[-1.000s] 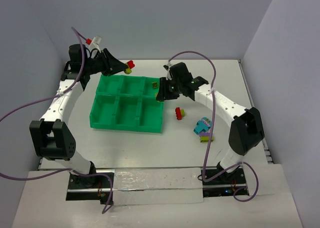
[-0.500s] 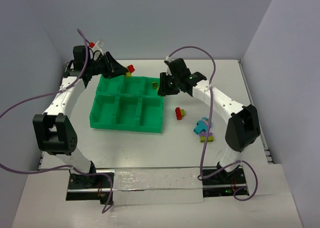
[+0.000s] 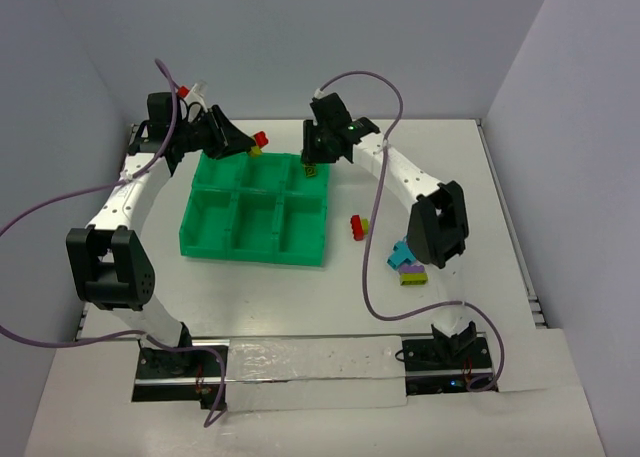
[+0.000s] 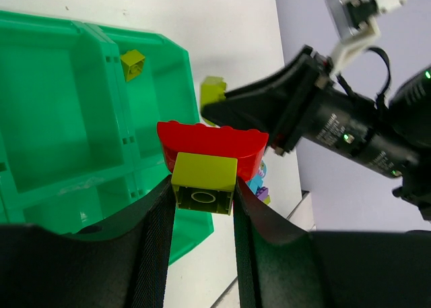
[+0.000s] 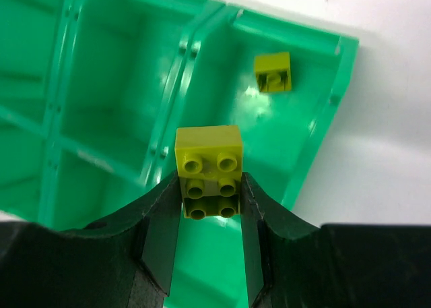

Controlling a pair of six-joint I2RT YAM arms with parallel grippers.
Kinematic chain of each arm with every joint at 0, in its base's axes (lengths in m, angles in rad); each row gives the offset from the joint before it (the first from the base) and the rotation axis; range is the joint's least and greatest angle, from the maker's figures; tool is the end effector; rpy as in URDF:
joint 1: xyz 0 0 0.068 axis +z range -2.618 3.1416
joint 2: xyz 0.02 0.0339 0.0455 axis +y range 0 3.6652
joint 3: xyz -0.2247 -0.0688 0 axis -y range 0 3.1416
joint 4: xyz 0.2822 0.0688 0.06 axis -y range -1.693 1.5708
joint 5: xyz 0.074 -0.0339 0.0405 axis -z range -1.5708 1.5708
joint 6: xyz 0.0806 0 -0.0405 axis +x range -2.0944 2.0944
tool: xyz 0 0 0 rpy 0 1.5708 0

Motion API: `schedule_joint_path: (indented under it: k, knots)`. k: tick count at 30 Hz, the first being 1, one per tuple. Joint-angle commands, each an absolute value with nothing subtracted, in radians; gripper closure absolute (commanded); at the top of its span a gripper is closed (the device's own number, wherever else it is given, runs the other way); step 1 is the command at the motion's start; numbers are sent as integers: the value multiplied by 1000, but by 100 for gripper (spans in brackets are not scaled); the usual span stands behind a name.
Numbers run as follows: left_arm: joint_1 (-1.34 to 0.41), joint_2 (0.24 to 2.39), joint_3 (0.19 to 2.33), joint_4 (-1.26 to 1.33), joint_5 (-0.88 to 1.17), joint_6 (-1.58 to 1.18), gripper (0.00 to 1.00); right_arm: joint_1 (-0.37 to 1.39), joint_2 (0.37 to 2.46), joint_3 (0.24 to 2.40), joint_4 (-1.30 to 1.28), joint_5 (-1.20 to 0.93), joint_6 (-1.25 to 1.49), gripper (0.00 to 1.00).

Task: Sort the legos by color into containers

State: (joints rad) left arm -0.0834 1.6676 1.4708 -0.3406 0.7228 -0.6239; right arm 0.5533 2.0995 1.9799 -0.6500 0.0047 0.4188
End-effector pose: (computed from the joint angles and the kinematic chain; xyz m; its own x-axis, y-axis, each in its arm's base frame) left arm 0.4397 -0.0903 0.2720 -0.7813 -0.3743 -0.4994 0.2123 0.5930 -0.7767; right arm 0.4526 0.2791 0.2258 -0.7534 0.0126 -0.6574 -0.2367 0.9276 0.2891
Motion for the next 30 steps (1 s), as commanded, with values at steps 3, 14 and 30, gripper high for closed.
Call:
schedule_joint_path:
  k: [3,14,30]
  knots:
    - [-82,1655,1489,-329,745,-615,100,549,2197,2152,-705,24,422,45]
    - [-113,1648,1501,-341,763,-595,100,548,2086,2081,-705,5,416,34]
    - [-141,1655,1447,-114,1035,-709,100,497,1666,1729,-449,-513,362,31]
